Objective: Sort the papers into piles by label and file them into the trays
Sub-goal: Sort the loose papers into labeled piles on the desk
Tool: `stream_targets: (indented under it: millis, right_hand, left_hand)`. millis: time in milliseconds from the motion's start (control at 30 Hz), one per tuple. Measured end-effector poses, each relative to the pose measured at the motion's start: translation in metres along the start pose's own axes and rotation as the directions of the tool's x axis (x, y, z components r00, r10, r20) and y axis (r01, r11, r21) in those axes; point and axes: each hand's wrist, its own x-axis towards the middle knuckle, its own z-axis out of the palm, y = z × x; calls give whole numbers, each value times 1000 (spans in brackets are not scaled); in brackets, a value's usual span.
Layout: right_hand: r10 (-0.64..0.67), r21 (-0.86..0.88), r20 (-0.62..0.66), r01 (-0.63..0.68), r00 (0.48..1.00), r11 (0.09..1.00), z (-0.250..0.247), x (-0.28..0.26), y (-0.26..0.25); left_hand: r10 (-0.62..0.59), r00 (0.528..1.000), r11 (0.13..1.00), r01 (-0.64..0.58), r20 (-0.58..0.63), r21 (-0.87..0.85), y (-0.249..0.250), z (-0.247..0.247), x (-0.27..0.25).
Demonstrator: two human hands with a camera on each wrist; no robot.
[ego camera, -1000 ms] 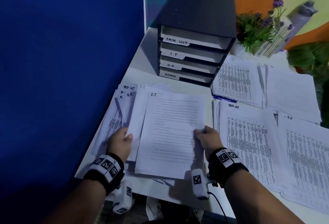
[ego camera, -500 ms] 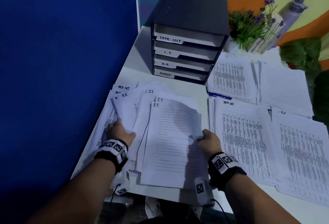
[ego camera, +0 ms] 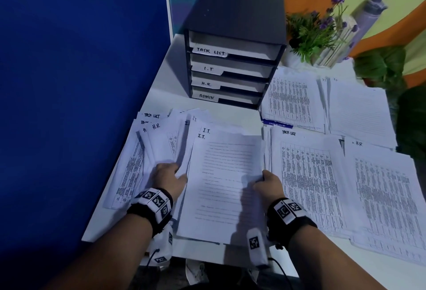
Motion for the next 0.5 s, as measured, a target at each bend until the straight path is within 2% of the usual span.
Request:
stream_targets:
  millis: [33, 100, 200, 233, 300, 367, 433, 500]
  right_hand:
    - [23, 52, -7, -22, 1000, 998, 0, 1, 1]
    - [50, 152, -7, -49, 999, 987, -2, 6, 3]
    - [104, 300, 9, -102, 995, 948, -4, 11, 2]
    - [122, 353, 33, -125, 992, 927, -5, 11, 1]
    - [137, 387, 64, -151, 988, 909, -5, 13, -1]
    - [122, 320, 31, -125, 992, 939, -6, 15, -2]
    - [94, 215, -48, -82, 994, 973, -9, 19, -4]
    - [90, 103, -100, -80, 991, 991, -11, 23, -4]
  left_hand:
    - [42, 999, 998, -41, 6, -38, 1, -1, -1]
    - [35, 997, 990, -24, 76, -137, 1, -4, -3]
    - [-24, 984, 938, 84, 179, -336, -2, -3, -8]
    - [-39, 981, 899, 117, 188, -423, -3, 0, -9]
    - [-33, 980, 870, 125, 196, -478, -1, 3, -14]
    - [-16, 987, 929, 74, 161, -362, 5, 3, -15]
    - [19, 999, 993, -15, 33, -119, 6, 3, -11]
    - [-16, 998, 1000, 16, -54, -11, 11, 0, -6]
